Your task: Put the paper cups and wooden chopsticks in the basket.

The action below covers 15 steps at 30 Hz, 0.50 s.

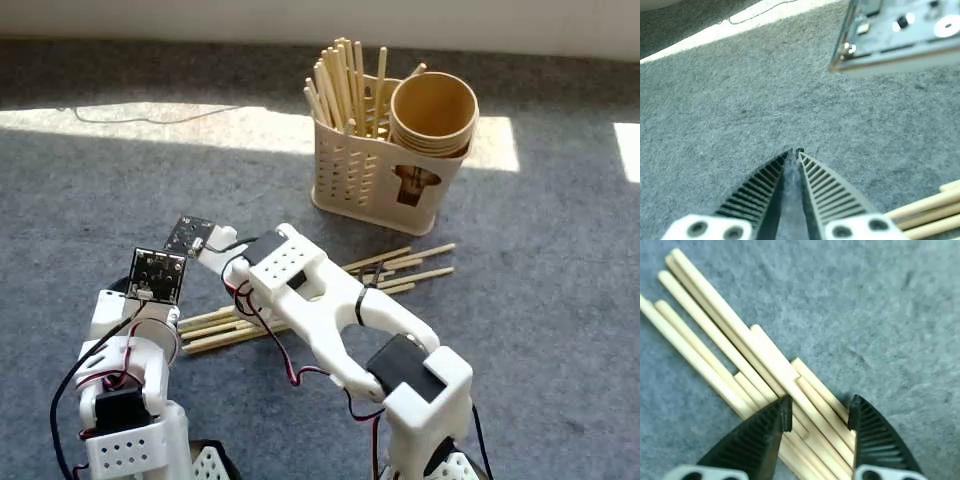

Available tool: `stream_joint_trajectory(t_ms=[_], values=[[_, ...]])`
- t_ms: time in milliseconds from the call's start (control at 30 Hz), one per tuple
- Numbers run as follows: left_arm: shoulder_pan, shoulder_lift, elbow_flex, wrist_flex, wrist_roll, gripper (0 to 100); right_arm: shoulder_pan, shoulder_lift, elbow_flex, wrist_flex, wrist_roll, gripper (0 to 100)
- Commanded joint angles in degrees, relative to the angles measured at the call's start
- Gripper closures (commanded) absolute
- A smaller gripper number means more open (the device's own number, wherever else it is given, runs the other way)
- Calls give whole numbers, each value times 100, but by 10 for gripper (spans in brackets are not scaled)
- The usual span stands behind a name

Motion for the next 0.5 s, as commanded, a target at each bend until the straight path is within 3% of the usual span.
stream_joint_trajectory(t_ms=[0,467], values=[[92,-22,110,-26,-26,965,189,66,-347,40,44,808],[92,-22,110,-18,-26,965,268,180,-1042,769,9,857]])
